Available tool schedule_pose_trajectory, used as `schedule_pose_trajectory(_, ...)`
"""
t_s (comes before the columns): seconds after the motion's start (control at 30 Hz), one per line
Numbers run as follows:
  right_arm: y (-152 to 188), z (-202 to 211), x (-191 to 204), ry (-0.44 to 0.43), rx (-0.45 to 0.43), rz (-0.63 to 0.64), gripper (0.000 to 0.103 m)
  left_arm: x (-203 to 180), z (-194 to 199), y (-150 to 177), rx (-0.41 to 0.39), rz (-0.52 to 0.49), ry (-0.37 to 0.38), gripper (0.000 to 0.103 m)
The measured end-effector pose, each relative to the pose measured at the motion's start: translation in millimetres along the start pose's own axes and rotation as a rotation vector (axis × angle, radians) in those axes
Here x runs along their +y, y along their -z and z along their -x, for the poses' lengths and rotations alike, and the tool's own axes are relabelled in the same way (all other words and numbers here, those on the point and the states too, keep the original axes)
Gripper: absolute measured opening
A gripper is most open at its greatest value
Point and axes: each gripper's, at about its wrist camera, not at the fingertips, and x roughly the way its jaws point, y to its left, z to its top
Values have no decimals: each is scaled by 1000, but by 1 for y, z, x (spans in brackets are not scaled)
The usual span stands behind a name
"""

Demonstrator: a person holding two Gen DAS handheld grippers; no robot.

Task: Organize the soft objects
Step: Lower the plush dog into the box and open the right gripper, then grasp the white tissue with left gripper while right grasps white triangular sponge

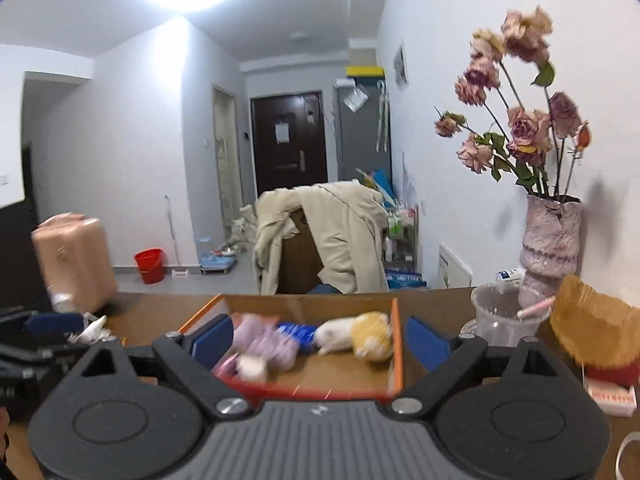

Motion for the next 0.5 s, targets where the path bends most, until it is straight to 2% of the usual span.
schedule_pose_trajectory(0.13,67,48,28,32,-44,-2,100,-4,43,68,-30,0,-66,93)
schedule_pose_trajectory(0.23,117,70,44,92,-5,-64,101,0,59,104,28,0,-60,95)
schedule_pose_trajectory(0.33,150,77,57,104,81,-65,101,7,69,122,51,-23,-46,96)
schedule_pose_trajectory(0.5,159,77,73,138,121,-73,101,21,69,127,65,24,-22,97)
